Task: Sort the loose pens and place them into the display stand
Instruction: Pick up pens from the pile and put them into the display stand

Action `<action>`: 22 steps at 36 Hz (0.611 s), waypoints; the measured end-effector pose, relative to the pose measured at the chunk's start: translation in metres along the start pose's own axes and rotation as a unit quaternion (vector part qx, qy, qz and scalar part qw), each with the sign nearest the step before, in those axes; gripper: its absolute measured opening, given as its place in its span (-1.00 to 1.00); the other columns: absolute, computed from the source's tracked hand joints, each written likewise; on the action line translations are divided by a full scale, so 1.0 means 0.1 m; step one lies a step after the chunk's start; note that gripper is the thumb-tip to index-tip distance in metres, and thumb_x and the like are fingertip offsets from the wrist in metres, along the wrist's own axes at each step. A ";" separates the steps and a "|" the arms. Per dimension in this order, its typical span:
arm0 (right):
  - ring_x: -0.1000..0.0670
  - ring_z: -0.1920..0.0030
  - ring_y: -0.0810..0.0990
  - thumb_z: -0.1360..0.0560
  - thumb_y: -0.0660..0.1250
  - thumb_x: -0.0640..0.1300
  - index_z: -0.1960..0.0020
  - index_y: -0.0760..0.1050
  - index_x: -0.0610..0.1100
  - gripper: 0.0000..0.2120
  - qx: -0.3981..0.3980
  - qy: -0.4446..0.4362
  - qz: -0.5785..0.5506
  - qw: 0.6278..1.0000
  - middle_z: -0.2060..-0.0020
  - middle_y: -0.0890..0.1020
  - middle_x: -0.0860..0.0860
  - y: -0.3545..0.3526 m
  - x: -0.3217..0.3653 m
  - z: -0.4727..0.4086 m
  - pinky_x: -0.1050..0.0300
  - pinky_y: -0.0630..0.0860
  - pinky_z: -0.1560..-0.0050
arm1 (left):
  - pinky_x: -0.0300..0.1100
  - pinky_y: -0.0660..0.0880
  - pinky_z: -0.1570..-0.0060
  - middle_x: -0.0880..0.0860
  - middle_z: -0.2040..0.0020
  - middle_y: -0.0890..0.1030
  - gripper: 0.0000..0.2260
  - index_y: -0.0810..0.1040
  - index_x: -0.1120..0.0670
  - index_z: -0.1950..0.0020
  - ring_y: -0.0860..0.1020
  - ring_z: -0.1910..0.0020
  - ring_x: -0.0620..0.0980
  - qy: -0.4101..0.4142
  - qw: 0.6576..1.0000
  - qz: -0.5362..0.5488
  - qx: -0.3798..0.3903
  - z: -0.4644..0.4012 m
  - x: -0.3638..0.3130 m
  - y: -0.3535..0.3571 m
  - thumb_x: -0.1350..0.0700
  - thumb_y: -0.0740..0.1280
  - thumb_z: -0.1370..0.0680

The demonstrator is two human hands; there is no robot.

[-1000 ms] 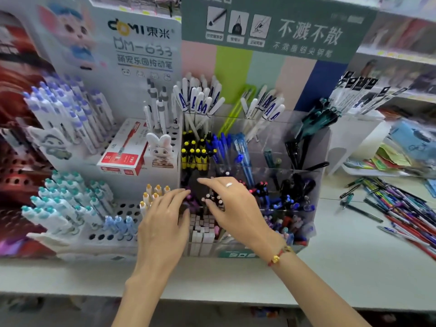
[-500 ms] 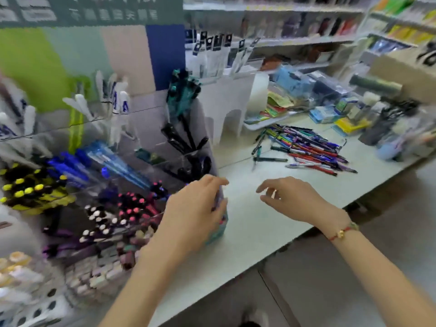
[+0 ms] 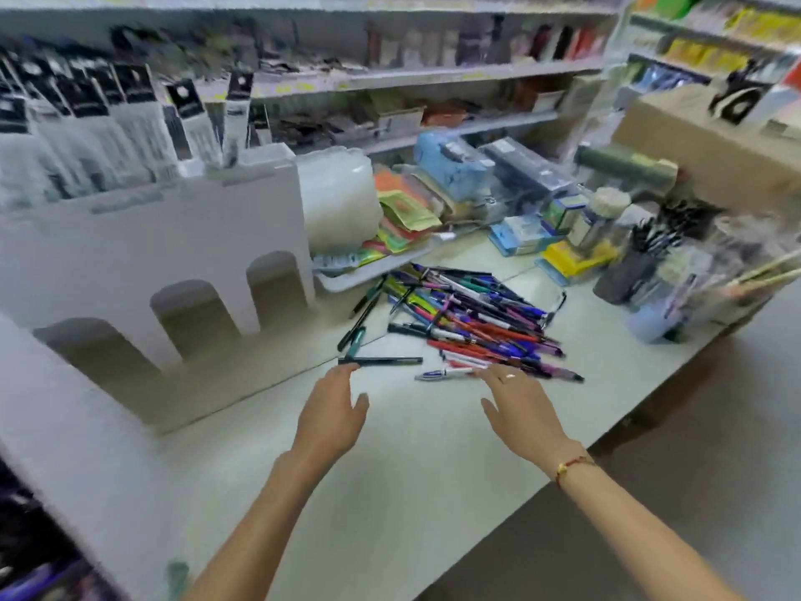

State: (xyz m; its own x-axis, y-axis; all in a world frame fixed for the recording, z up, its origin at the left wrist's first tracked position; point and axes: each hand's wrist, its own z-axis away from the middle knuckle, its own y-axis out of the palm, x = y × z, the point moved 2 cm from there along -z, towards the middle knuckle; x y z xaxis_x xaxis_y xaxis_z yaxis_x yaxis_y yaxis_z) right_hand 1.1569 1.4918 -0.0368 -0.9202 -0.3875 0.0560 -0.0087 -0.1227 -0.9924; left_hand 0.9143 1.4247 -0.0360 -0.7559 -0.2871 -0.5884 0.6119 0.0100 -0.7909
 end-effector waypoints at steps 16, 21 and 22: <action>-0.21 -0.06 0.58 -0.58 -0.09 0.12 -0.35 0.43 -0.29 -0.38 -0.085 0.002 0.071 0.994 -0.08 0.59 -0.19 0.85 -0.37 -0.61 -0.12 0.51 -0.09 | -0.06 0.21 -0.36 0.11 -0.44 0.24 -0.05 0.10 0.14 -0.51 0.22 -0.39 0.10 -0.033 0.981 -0.191 0.008 -1.29 0.25 0.43 -0.41 0.31 -0.36; -0.16 0.06 0.53 -0.55 0.01 0.02 -0.27 0.45 -0.24 -0.52 -0.126 -0.055 0.068 0.988 -0.02 0.56 -0.13 0.89 -0.35 -0.63 -0.03 0.51 0.08 | -0.07 0.38 -0.11 0.06 -0.23 0.42 -0.45 0.36 0.05 -0.33 0.38 -0.20 0.07 0.012 0.979 -0.205 0.013 -1.29 0.14 0.45 -0.24 0.33 -0.48; -0.14 0.05 0.50 -0.55 0.03 0.00 -0.28 0.44 -0.22 -0.55 -0.136 -0.070 0.063 0.986 -0.03 0.55 -0.12 0.91 -0.36 -0.62 -0.02 0.46 0.04 | -0.07 0.40 -0.06 0.06 -0.21 0.44 -0.53 0.38 0.05 -0.31 0.41 -0.17 0.07 0.012 0.980 -0.199 0.006 -1.25 0.12 0.46 -0.19 0.31 -0.52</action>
State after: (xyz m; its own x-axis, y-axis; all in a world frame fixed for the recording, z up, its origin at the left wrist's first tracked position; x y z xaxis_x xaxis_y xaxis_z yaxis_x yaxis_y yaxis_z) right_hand 1.1652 1.5513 -0.1354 -0.8576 -0.5089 -0.0746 -0.0194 0.1770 -0.9840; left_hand 0.9045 1.5412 -0.1008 -0.9403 -0.2435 -0.2378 0.2705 -0.1105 -0.9564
